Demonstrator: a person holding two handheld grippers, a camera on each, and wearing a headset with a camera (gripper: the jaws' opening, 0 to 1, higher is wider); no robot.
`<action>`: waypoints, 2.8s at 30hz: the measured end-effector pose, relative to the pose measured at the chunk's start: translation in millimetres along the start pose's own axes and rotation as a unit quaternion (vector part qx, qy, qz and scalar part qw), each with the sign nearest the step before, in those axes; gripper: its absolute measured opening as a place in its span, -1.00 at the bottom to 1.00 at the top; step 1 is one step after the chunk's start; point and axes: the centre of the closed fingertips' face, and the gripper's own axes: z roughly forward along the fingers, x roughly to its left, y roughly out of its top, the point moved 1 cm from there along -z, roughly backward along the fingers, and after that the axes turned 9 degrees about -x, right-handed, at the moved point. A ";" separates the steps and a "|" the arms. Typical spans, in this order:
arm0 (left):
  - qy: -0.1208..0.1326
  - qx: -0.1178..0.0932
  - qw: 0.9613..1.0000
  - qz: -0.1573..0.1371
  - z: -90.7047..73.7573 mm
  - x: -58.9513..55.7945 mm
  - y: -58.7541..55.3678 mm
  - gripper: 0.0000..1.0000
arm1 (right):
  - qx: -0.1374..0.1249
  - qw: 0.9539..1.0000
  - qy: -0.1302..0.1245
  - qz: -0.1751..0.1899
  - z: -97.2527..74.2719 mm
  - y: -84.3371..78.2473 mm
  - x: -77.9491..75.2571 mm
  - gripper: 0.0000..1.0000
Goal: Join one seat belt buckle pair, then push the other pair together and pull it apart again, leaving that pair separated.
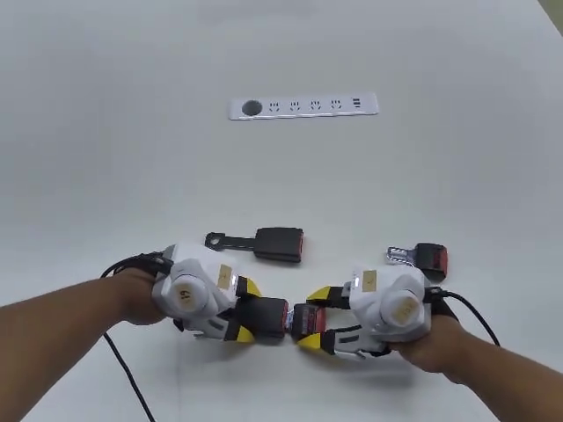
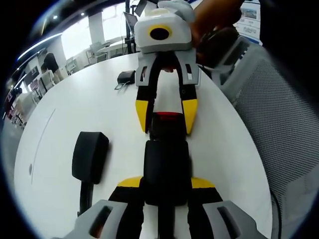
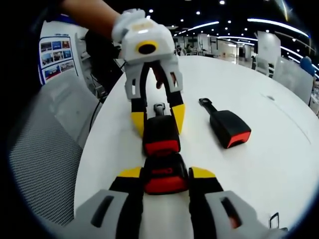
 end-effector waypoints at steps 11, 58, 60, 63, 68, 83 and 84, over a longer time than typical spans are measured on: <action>0.003 -0.032 0.999 -0.016 -1.2 -1.2 -2.3 -0.33 | -0.034 0.999 0.000 -0.005 -2.0 2.3 -1.0 -0.32; -0.022 -0.040 0.999 0.000 -4.0 -1.0 -4.2 -0.37 | -0.065 0.998 0.001 0.014 -8.6 0.1 -0.2 -0.34; -0.021 -0.042 0.999 -0.002 -4.1 -0.9 -4.4 -0.37 | -0.066 0.998 0.001 0.017 -9.0 0.8 0.3 -0.34; -0.021 -0.040 0.999 -0.001 -4.2 -1.1 -4.6 -0.37 | -0.064 0.998 0.002 0.015 -8.6 0.2 0.8 -0.34; -0.017 -0.037 0.999 -0.008 -3.6 -1.6 -4.6 -0.36 | -0.061 0.998 0.000 0.013 -7.8 0.0 1.6 -0.33; 0.045 -0.017 0.997 -0.064 -14.9 2.4 9.3 0.27 | -0.046 0.996 -0.063 0.044 -23.9 12.3 -6.8 0.26; 0.050 -0.026 0.996 -0.070 -18.1 4.1 11.0 0.25 | -0.046 0.996 -0.066 0.046 -27.6 12.1 -7.2 0.27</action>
